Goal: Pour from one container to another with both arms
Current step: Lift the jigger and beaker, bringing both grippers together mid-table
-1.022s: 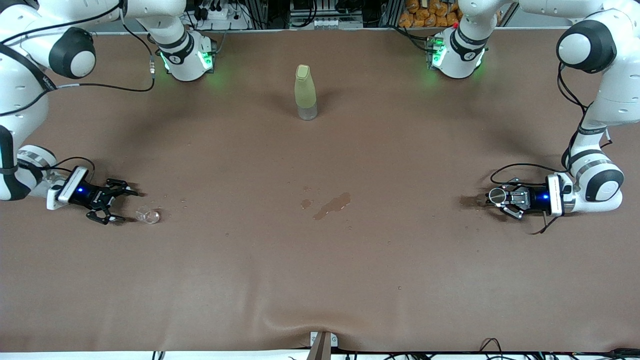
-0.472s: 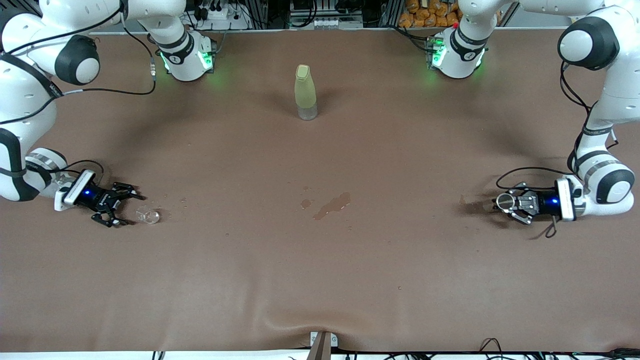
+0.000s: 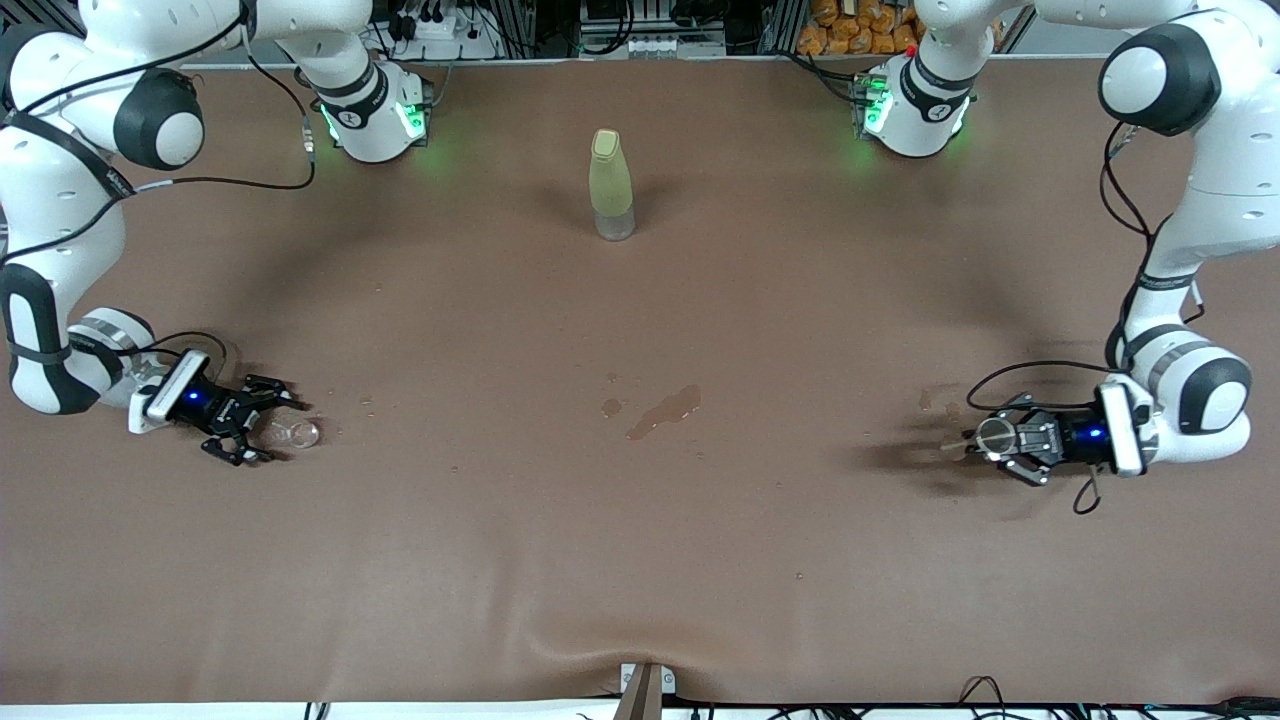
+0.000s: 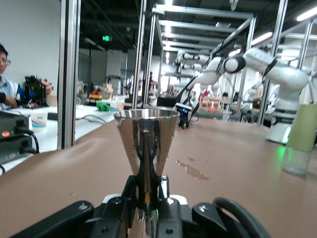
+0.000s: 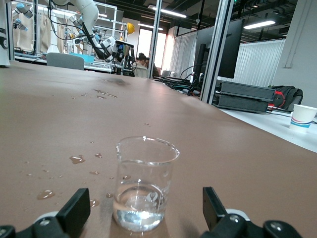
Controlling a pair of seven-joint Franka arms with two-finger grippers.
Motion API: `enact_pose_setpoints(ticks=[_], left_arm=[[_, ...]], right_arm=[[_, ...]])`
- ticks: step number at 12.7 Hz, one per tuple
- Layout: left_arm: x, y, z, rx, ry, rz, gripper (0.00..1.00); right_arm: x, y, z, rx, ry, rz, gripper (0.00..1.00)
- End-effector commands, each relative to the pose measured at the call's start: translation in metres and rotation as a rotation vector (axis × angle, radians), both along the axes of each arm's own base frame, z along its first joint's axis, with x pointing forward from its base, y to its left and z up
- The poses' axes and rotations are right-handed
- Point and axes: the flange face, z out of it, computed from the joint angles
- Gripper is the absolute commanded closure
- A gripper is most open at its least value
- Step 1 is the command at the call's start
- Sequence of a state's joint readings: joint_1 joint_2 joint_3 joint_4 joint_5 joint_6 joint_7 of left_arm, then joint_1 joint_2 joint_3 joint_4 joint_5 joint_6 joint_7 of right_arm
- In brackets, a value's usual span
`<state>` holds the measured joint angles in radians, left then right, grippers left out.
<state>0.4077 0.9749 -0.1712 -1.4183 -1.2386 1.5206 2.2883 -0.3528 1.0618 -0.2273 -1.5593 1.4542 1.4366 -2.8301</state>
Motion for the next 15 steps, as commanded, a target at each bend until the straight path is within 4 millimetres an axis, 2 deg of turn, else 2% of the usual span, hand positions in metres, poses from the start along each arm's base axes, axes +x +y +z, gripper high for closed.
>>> enact_pose_setpoints(ticks=[1,3,5,7,9,10,11,13,14,15], left_arm=[[0.020,-0.069,0.002,0.044,-0.009,0.017,1.00],[0.027,-0.141,0.005,0.045,-0.009,0.017,1.00],[0.027,-0.202,0.000,0.064,-0.001,0.032,1.00],[0.023,-0.253,-0.004,0.034,0.021,0.056,1.00],[0.011,-0.313,-0.007,0.042,0.037,0.066,1.00],[0.003,-0.341,-0.009,0.061,0.042,0.063,1.00],[-0.003,-0.361,-0.009,0.061,0.052,0.074,1.00],[-0.022,-0.406,-0.013,0.067,0.069,0.081,1.00],[-0.029,-0.422,-0.013,0.070,0.073,0.078,1.00],[-0.032,-0.430,-0.011,0.066,0.074,0.075,1.00]], right_arm=[[-0.002,0.017,-0.023,-0.050,-0.248,0.010,0.00],[0.001,0.027,-0.025,-0.054,-0.255,0.018,0.00],[0.005,0.036,-0.026,-0.048,-0.257,0.019,0.00],[0.008,0.043,-0.028,-0.052,-0.257,0.016,0.00],[0.012,0.052,-0.028,-0.047,-0.259,0.021,0.00],[0.014,0.056,-0.028,-0.043,-0.263,0.019,0.03],[0.015,0.059,-0.027,-0.042,-0.263,0.022,0.15],[0.016,0.061,-0.027,-0.041,-0.260,0.025,0.49],[0.016,0.062,-0.026,-0.038,-0.256,0.026,0.62],[0.016,0.062,-0.026,-0.038,-0.254,0.028,0.73]])
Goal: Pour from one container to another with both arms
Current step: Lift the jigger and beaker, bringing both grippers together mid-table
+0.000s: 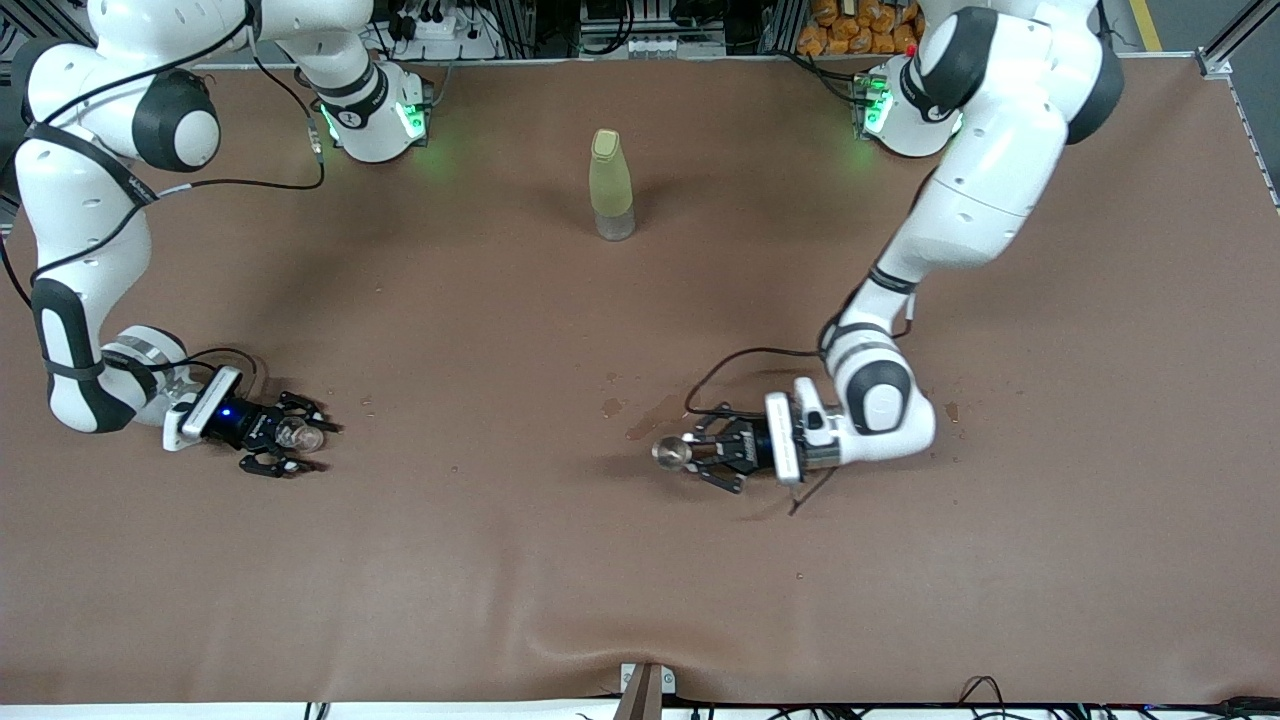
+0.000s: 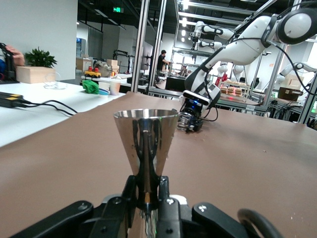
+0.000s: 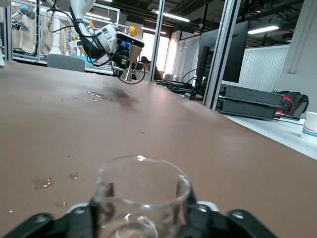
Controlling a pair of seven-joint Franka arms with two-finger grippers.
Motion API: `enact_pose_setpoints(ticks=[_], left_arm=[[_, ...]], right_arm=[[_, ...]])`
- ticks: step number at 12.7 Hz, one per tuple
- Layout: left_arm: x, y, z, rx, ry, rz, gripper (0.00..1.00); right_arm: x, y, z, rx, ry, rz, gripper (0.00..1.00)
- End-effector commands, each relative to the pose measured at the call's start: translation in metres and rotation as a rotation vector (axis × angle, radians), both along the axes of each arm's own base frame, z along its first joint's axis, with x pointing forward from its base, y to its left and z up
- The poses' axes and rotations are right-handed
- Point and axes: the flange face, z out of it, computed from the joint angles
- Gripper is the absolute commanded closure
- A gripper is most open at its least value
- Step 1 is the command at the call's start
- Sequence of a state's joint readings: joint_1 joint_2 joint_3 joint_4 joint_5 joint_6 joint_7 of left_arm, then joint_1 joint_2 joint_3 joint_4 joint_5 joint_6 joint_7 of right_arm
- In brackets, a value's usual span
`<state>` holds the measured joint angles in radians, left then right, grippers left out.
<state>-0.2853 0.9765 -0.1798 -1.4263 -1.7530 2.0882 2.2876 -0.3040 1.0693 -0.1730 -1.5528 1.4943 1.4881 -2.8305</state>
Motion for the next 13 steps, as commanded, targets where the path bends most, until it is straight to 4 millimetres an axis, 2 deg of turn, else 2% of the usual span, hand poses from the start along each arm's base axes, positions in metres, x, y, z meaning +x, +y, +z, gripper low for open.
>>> enact_pose_setpoints(ticks=[1,3,4,8,11,13], left_arm=[[-0.007,-0.014,0.002,-0.004,0.003,0.012,1.00],[-0.013,-0.023,0.000,0.005,0.006,0.000,1.00],[-0.016,-0.028,0.000,0.008,0.006,-0.003,1.00],[-0.018,-0.036,0.007,0.004,-0.017,-0.009,1.00],[-0.036,-0.064,0.001,-0.024,-0.094,-0.011,1.00],[-0.038,-0.067,-0.002,-0.033,-0.118,0.000,1.00]], right_arm=[[-0.006,0.016,-0.020,-0.047,-0.239,0.014,0.78],[-0.005,0.022,-0.020,-0.040,-0.240,0.019,0.95],[-0.003,0.023,-0.018,-0.036,-0.238,0.021,1.00],[0.009,0.042,0.007,0.024,-0.122,0.063,1.00],[0.022,0.062,0.037,0.076,-0.024,0.104,1.00],[0.030,0.077,0.060,0.100,0.021,0.135,1.00]])
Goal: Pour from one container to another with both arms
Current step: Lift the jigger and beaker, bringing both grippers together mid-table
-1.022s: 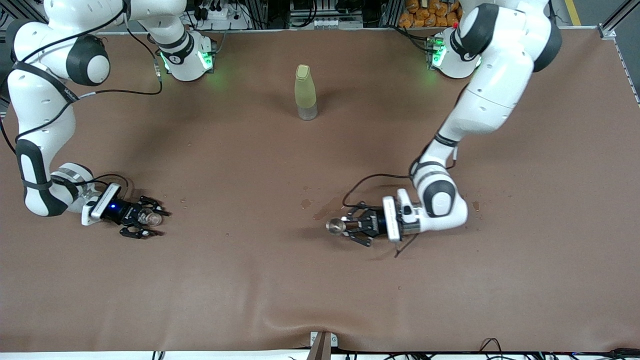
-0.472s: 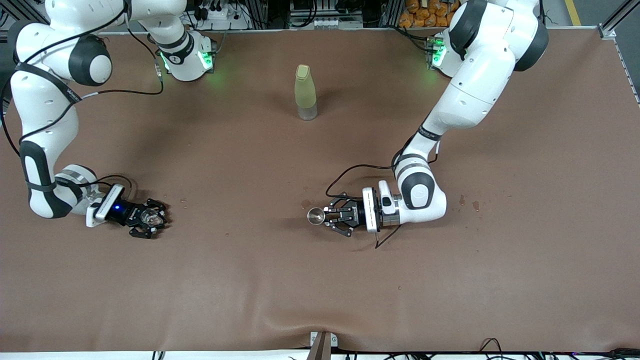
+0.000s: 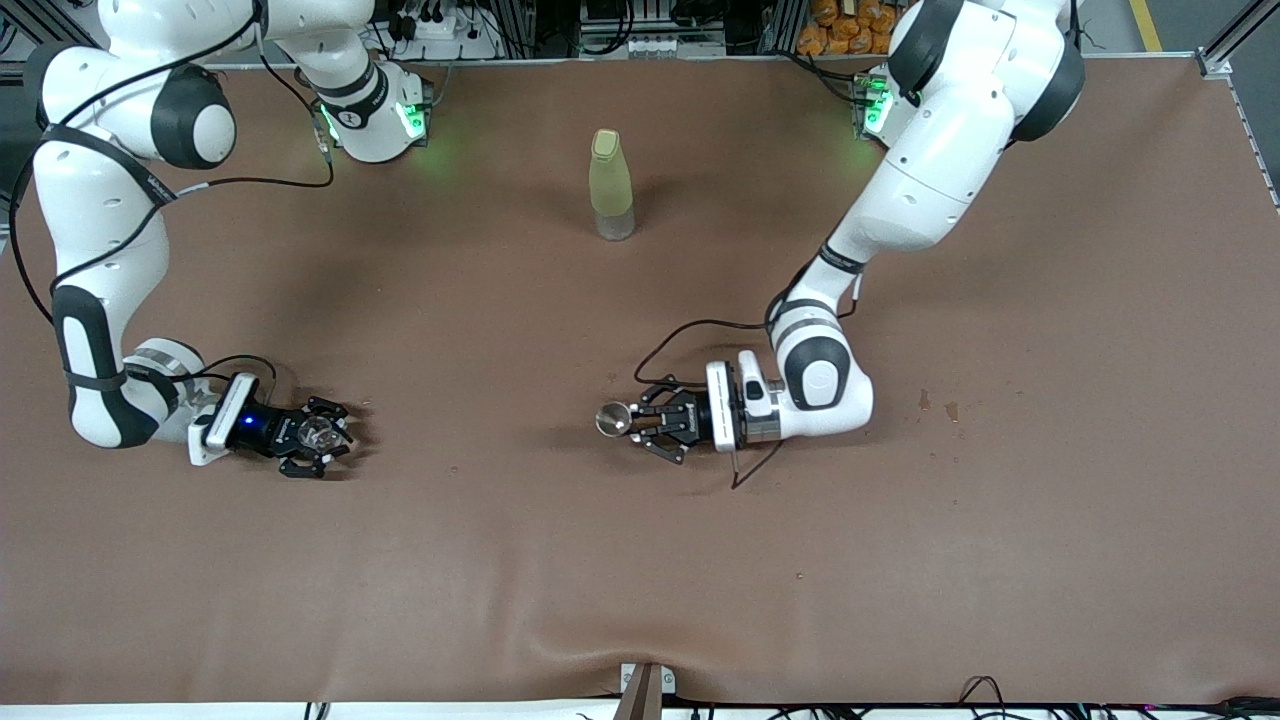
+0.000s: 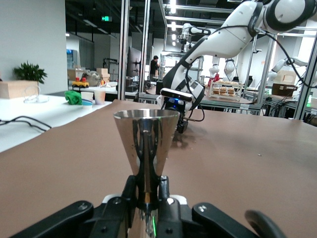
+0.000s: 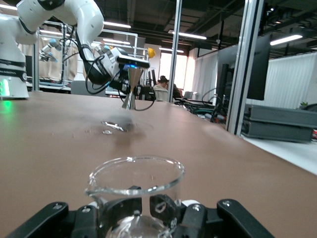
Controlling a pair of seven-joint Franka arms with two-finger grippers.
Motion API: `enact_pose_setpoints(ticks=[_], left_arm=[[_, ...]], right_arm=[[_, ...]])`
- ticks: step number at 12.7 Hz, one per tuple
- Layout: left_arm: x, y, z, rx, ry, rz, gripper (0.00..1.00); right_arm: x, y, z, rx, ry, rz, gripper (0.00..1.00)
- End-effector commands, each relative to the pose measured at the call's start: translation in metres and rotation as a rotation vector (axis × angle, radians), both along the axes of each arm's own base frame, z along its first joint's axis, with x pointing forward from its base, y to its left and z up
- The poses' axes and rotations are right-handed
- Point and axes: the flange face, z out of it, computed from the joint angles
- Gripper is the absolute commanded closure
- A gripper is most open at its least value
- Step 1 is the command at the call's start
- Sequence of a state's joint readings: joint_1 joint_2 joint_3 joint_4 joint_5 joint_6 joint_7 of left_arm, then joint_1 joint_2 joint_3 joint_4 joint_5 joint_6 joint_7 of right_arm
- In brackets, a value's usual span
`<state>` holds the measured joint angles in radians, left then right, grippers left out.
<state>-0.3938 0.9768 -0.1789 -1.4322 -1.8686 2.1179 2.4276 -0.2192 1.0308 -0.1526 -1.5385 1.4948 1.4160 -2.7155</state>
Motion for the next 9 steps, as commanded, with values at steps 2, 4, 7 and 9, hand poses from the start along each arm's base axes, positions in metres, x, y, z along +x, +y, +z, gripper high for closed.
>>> enact_pose_setpoints(ticks=[2,4,7,9], left_arm=[[-0.006,-0.009,-0.002,-0.005,-0.029,0.013,1.00],[-0.009,-0.014,-0.002,0.012,-0.028,0.024,1.00],[-0.017,-0.026,-0.003,0.015,-0.014,0.035,1.00],[-0.021,-0.031,-0.003,0.028,-0.047,0.030,1.00]], right_arm=[[0.012,0.026,0.050,0.031,0.016,0.044,1.00],[0.014,0.045,0.076,0.046,0.084,0.085,1.00],[0.010,0.068,0.116,0.064,0.178,0.125,1.00],[0.000,0.087,0.143,0.069,0.233,0.138,1.00]])
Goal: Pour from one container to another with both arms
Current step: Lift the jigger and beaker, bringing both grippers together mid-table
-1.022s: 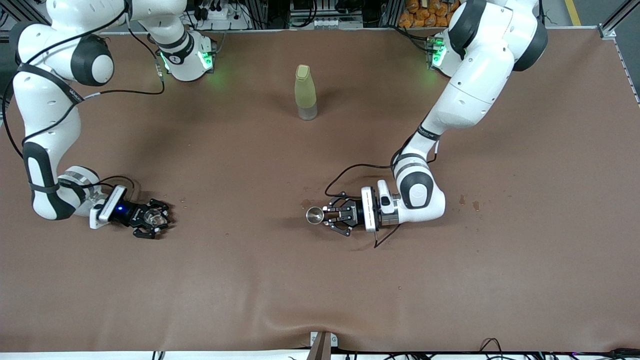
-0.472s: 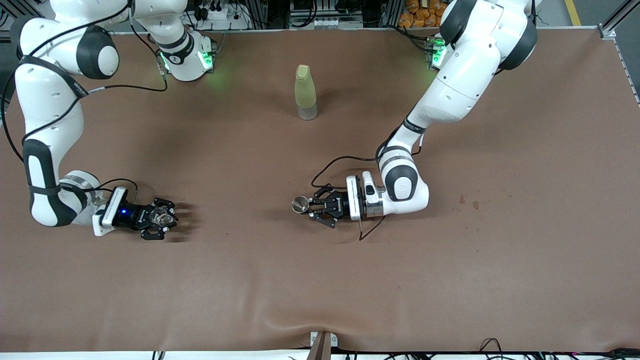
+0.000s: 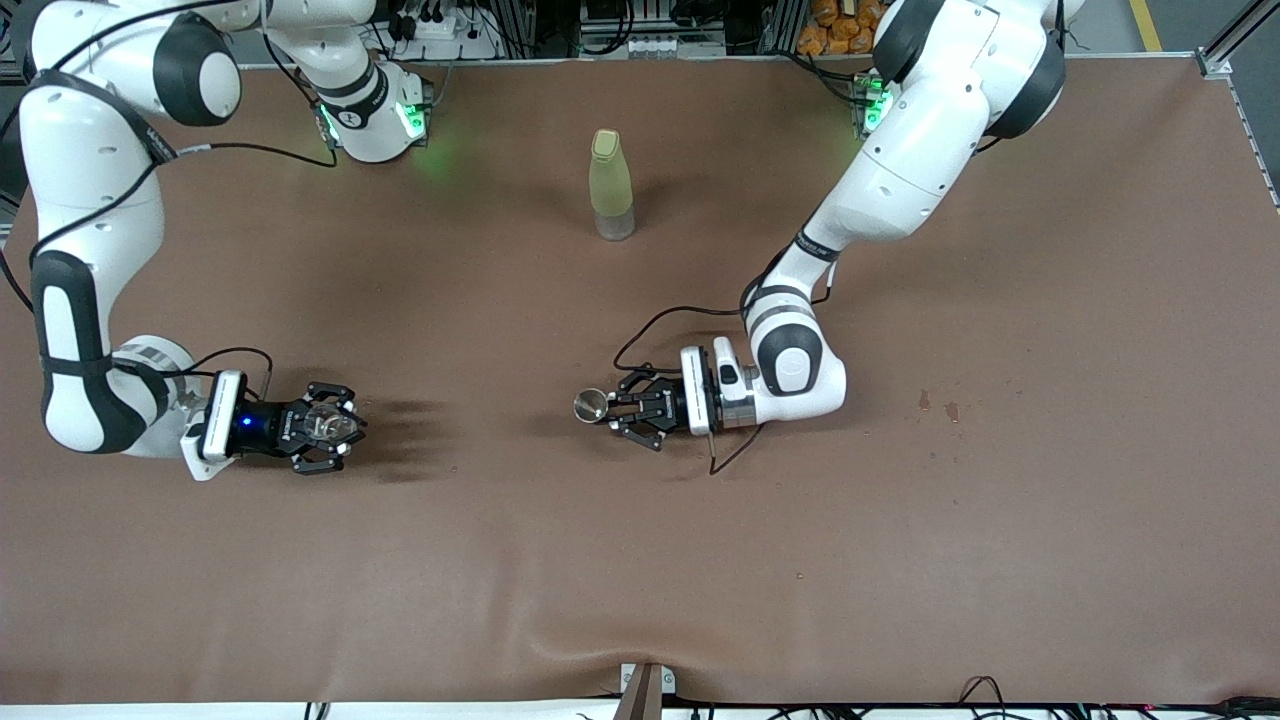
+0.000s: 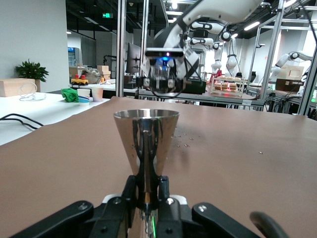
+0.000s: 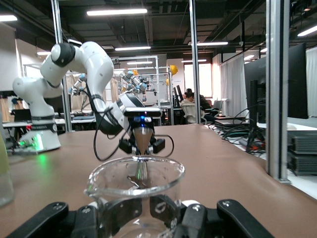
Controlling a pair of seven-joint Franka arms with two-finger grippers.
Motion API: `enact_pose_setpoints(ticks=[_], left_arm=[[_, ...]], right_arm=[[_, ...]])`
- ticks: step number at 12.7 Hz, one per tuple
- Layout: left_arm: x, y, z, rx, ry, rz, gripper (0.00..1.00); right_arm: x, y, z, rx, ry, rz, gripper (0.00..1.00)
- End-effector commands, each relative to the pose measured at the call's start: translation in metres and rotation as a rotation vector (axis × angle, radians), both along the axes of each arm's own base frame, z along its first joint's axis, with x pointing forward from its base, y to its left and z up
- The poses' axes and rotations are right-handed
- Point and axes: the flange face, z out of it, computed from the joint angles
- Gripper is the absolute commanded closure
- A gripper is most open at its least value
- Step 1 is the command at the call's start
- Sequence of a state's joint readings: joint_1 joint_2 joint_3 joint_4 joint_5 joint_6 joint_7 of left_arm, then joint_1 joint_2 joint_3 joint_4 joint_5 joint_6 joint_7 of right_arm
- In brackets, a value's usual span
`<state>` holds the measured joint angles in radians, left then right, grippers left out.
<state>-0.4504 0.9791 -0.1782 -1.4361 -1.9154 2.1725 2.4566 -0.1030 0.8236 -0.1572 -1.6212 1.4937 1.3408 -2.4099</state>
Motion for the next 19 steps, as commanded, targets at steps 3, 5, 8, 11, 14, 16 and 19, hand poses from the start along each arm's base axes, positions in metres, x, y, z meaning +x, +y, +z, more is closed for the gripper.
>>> enact_pose_setpoints(ticks=[3,5,8,11,14,16,19], left_arm=[[0.012,0.015,0.004,0.011,-0.131,0.037,1.00],[0.008,0.011,0.001,0.011,-0.146,0.027,1.00],[0.003,0.005,-0.003,-0.050,-0.126,-0.007,1.00],[-0.010,0.002,-0.017,-0.122,-0.111,-0.064,1.00],[-0.013,0.004,-0.021,-0.113,-0.107,-0.068,1.00],[-0.014,-0.001,-0.019,-0.118,-0.096,-0.061,1.00],[-0.013,-0.001,-0.018,-0.095,-0.092,-0.050,1.00]], right_arm=[[-0.037,0.029,0.077,-0.029,0.114,-0.005,1.00],[-0.048,0.046,0.099,-0.032,0.098,0.005,1.00],[-0.059,0.082,0.121,-0.021,0.080,-0.018,1.00],[-0.055,0.123,0.135,-0.012,0.052,-0.038,1.00],[-0.061,0.167,0.136,-0.013,0.061,-0.083,1.00],[-0.064,0.197,0.134,-0.007,0.065,-0.119,1.00],[-0.069,0.235,0.130,-0.002,0.077,-0.155,1.00]])
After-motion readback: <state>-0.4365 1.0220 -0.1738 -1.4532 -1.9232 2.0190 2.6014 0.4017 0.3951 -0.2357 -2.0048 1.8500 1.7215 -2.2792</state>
